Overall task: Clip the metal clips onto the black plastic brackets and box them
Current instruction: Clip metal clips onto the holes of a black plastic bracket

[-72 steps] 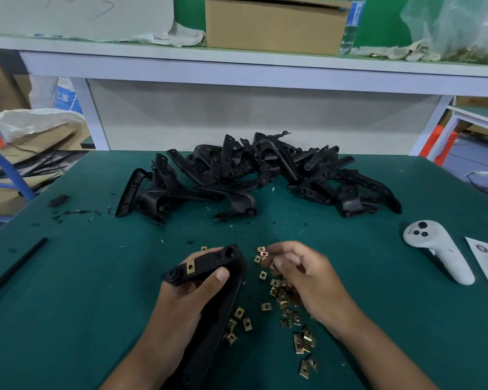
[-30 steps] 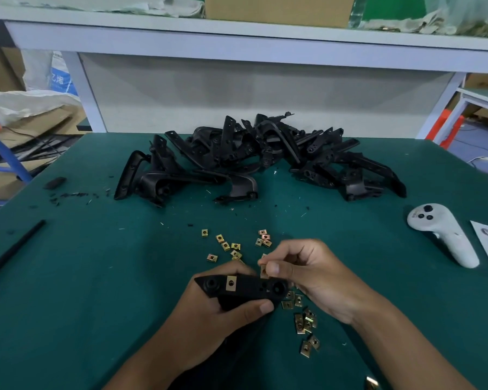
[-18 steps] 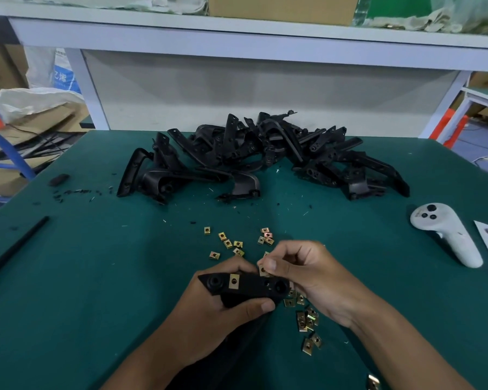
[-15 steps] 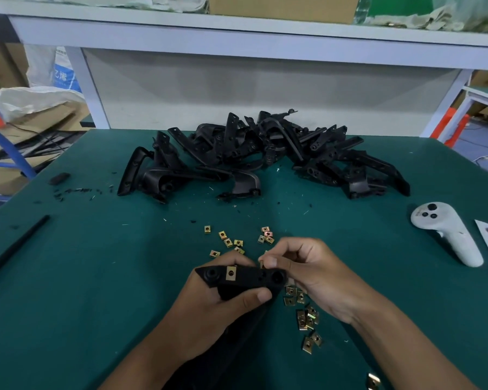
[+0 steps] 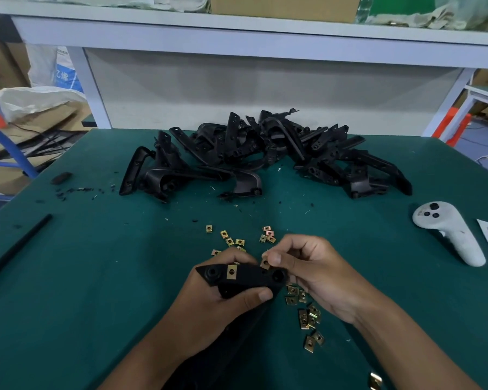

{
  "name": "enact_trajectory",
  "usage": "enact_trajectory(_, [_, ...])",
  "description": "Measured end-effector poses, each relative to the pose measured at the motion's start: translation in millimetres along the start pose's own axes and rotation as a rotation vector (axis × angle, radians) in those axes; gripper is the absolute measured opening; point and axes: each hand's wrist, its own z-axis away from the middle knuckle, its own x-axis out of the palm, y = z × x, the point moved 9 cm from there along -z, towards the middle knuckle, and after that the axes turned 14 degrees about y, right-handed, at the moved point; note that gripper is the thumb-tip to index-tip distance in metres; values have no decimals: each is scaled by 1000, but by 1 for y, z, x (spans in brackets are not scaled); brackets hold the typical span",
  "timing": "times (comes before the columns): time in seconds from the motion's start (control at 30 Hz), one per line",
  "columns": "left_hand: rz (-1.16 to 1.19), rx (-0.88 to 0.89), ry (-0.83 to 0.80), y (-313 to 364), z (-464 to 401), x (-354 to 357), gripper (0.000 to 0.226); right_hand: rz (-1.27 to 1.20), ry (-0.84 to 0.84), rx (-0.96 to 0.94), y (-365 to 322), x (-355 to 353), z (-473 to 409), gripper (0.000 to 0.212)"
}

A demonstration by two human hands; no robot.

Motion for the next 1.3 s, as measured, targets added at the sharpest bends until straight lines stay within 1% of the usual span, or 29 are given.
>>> enact_trajectory(0.13, [-14,4,-26,3,2,3,21,37,-25,-25,-4,-1,1,39])
enact_trajectory(0.23, [20,-17,-54,3,3,6,22,57,-73,-43,-8,1,4,34])
enact_trajectory(0.3, [37,-26,-41,3,3,5,25,76,-90,-59,-11,2,5,34])
enact_trajectory(0.37, [56,-36,-19,3,4,4,28,87,-85,-79,-13,0,6,39])
enact_trajectory(0.43, [70,-50,10,3,3,1,30,96,-88,-104,-13,-2,6,48])
enact_trajectory(0.53, [95,-46,73,3,-1,-5,28,132,-118,-168,-14,4,9,52])
enact_trajectory(0.63, [118,-58,90,1,-1,-8,28,220,-40,-247,-15,8,8,51])
enact_trajectory(0.73, [150,-123,59,-3,1,-7,34,215,-5,-309,-18,8,8,44])
enact_trajectory(0.8, [167,-135,66,-2,1,-9,39,183,5,-327,-20,7,9,40])
enact_trajectory(0.87, [182,-105,114,2,-2,-13,39,172,46,-339,-21,1,7,39])
enact_trajectory(0.93, [170,-81,191,5,-6,-20,34,172,79,-336,-21,-3,7,41])
enact_trajectory(1.0, [190,-84,228,6,-6,-21,29,175,63,-344,-21,-2,7,38])
enact_trajectory(1.13, [226,-78,267,5,-5,-22,30,204,68,-359,-24,0,9,35])
enact_trajectory(1.3, [210,-96,286,5,-4,-24,29,317,63,-403,-25,1,12,29])
